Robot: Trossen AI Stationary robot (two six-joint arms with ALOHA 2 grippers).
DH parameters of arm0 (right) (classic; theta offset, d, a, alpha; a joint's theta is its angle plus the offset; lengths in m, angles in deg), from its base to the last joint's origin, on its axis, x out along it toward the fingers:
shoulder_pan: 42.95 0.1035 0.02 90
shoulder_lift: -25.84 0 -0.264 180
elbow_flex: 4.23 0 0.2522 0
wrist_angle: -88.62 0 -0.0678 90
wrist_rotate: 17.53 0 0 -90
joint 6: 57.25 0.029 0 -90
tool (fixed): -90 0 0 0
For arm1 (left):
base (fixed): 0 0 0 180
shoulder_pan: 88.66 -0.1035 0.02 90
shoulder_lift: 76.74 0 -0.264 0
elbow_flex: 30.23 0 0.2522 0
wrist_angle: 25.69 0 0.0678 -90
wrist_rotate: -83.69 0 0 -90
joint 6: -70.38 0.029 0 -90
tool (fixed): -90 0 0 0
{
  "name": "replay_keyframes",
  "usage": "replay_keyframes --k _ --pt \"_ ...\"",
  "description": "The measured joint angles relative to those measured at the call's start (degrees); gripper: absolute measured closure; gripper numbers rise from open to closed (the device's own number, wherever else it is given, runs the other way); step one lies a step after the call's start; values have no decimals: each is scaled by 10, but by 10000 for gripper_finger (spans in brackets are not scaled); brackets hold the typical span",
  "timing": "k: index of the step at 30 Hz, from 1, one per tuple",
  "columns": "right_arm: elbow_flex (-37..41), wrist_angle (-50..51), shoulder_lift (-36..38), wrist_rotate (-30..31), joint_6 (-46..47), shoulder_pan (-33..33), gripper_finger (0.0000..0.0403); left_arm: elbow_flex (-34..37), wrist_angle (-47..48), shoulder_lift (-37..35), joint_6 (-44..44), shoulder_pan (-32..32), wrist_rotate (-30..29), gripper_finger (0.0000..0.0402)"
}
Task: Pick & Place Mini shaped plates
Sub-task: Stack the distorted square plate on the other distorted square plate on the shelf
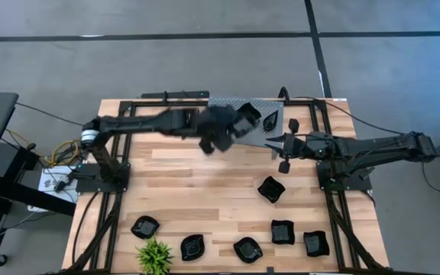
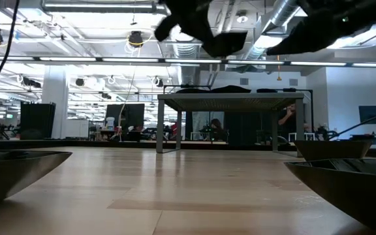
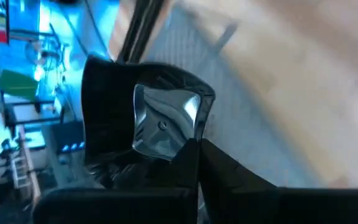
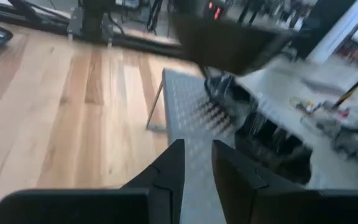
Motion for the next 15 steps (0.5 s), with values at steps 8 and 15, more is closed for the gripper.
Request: replay_keyframes --k 8,15 --pt "0 30 29 -1 78 1 328 3 -34 40 125 -98 81 397" --pt "0 48 20 -2 92 1 328 3 -78 73 140 -111 92 396"
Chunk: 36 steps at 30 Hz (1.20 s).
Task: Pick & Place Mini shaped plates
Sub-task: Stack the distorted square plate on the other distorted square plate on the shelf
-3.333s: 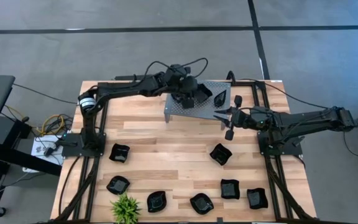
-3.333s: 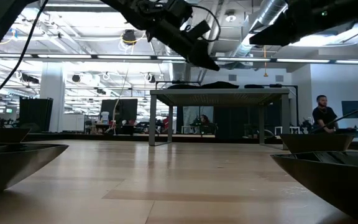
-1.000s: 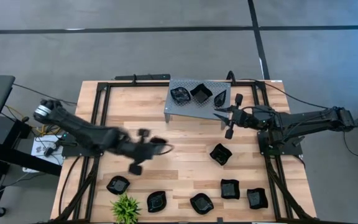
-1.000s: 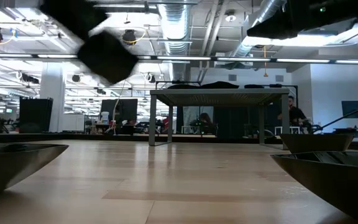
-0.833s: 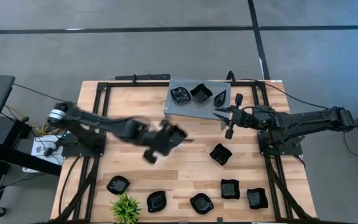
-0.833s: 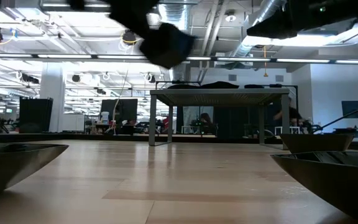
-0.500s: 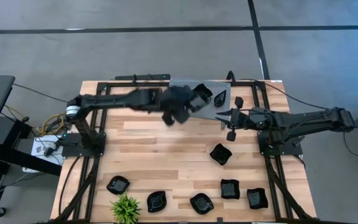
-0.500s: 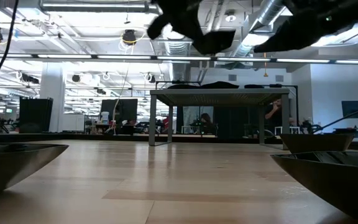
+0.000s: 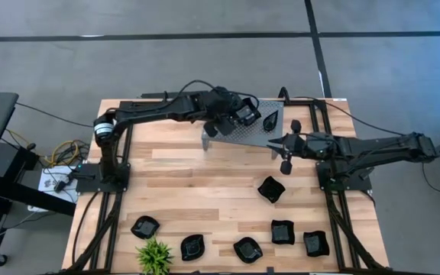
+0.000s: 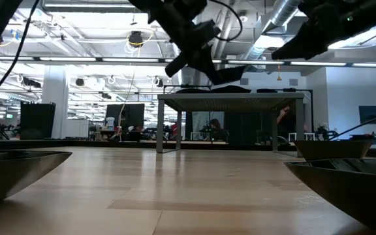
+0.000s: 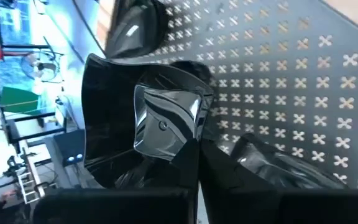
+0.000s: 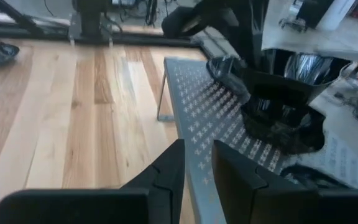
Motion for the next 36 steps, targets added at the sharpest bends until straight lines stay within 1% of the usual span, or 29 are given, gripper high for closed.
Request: replay_keyframes --k 6,11,14,19,22,24,27,29,32,36 --pt "0 9 -12 0 1 0 328 0 -10 3 -7 -4 1 393" --pt "0 7 -12 0 5 0 328 0 -16 7 -54 -3 1 380" --pt "0 6 -11 0 14 0 328 0 -21 17 -69 -4 -4 364" --pt "0 2 -11 0 12 0 328 0 -67 32 -71 -3 -16 326" --pt "0 3 -11 0 12 0 328 0 -81 28 -71 8 -35 305" --pt "0 7 -11 0 12 1 328 0 -80 18 -85 23 -59 292" --pt "0 7 -11 0 12 1 328 0 -80 -2 -148 57 -104 274" --pt "0 7 -11 0 15 1 328 0 -76 -11 -219 83 -120 264" --pt "0 6 -11 -18 41 1 328 0 -56 -26 -332 115 -111 258" --pt "0 4 -11 -28 84 1 328 0 1 -46 -398 150 -103 257"
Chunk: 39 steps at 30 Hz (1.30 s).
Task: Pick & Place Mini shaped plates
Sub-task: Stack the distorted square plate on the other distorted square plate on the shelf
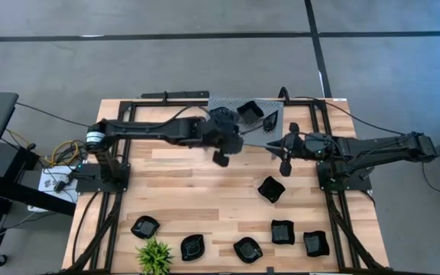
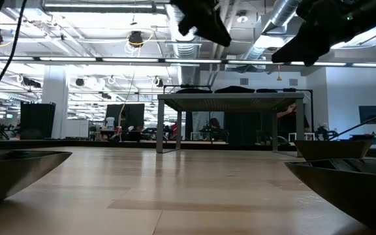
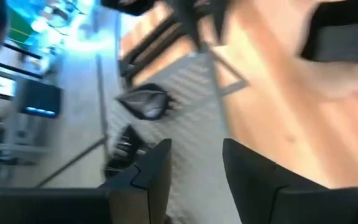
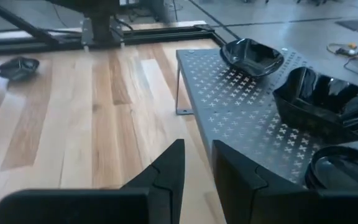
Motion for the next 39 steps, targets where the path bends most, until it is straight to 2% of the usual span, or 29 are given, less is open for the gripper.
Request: replay_keyframes --k 5,10,12,16,19,23,27,31,35,39 --pt "0 -44 0 0 3 0 328 16 71 -50 -99 34 0 257" --pt "0 -43 -11 -37 36 17 328 115 74 -139 -189 62 4 256" --pt "0 -45 -22 -46 26 24 328 167 63 -178 -206 72 19 257" --pt "0 -90 -59 -42 -86 18 328 282 -6 -248 -213 88 46 257" --pt "-2 -107 -85 -49 -81 15 322 354 -78 -289 -212 96 45 256" --pt "-33 -67 -120 -63 -23 46 301 423 -145 -330 -212 98 46 257" --pt "-88 4 -160 -62 40 103 268 457 -160 -358 -214 97 45 256" --pt "-158 123 -207 -61 189 155 239 476 -177 -372 -239 97 44 256" --pt "-200 262 -272 -56 317 196 230 479 -185 -369 -257 97 44 257" --pt "-207 319 -332 -62 373 225 236 479 -188 -366 -258 97 44 257"
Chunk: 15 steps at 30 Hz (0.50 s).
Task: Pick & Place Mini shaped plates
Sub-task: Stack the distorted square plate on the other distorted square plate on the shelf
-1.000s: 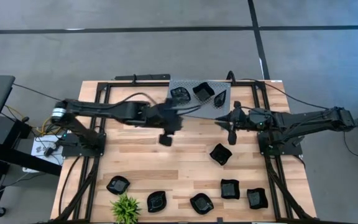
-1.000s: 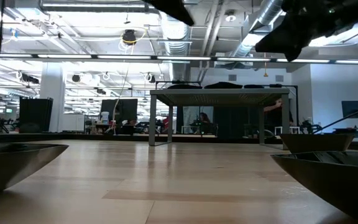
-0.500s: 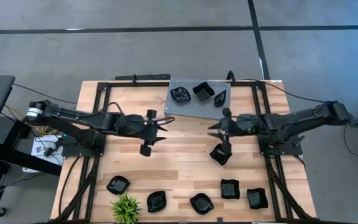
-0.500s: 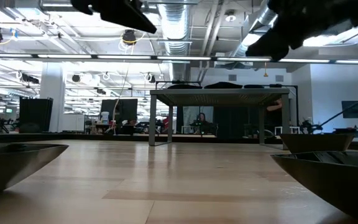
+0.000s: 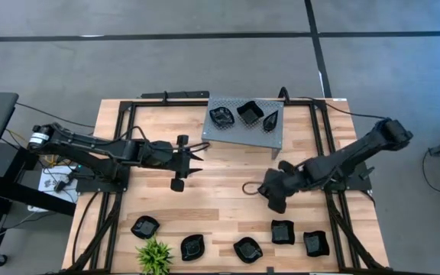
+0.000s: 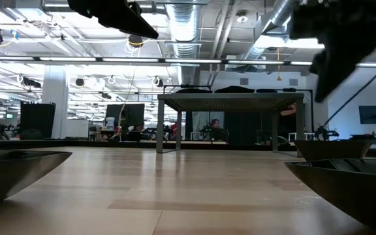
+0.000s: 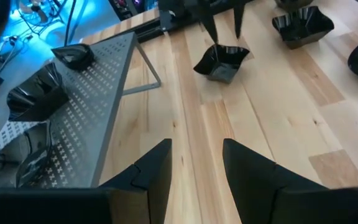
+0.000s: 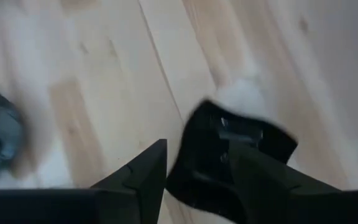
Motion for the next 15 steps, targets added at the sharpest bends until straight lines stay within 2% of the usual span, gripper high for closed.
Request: replay_keyframes --k 3,7,12,15 --pt "0 -4 -34 -3 31 17 242 0 -1 0 0 0 0 257" --pt "0 -3 -61 -37 55 34 248 0 -2 0 0 0 0 257" --pt "0 15 -81 -45 52 42 250 0 -7 0 0 0 0 256" --pt "0 24 -89 -47 16 45 248 0 -8 0 0 0 0 256"
